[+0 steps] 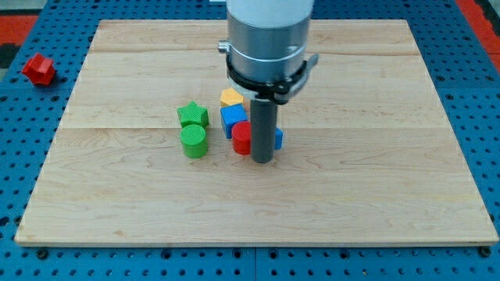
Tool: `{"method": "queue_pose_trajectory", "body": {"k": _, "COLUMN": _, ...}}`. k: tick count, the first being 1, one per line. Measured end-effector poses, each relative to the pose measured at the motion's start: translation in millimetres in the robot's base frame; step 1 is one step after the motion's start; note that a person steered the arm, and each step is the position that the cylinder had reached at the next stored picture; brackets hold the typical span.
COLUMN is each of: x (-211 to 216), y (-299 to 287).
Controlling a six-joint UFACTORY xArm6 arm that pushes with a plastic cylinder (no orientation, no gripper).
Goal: Move your arm away from the blue triangle
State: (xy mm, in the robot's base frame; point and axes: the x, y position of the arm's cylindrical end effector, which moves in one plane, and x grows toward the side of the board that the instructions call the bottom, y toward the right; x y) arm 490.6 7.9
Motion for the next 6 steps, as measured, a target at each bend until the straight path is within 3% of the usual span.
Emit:
{"method": "queue_pose_trajectory", "body": {"k": 1, "x": -13, "y": -1}}
{"method": "queue_pose_trajectory", "body": {"k": 2, "x": 13, "y": 4}}
{"method": "queue_pose_trajectory", "body": {"k": 3, "x": 24, "y": 58}}
{"method": "queue_pose_trajectory", "body": {"k": 4, "x": -10, "y": 135}}
{"method": "queue_pose_trajectory", "body": {"k": 5, "x": -109, "y": 173}}
{"method": "queue_pose_trajectory", "body": {"k": 6, "x": -197, "y": 137}}
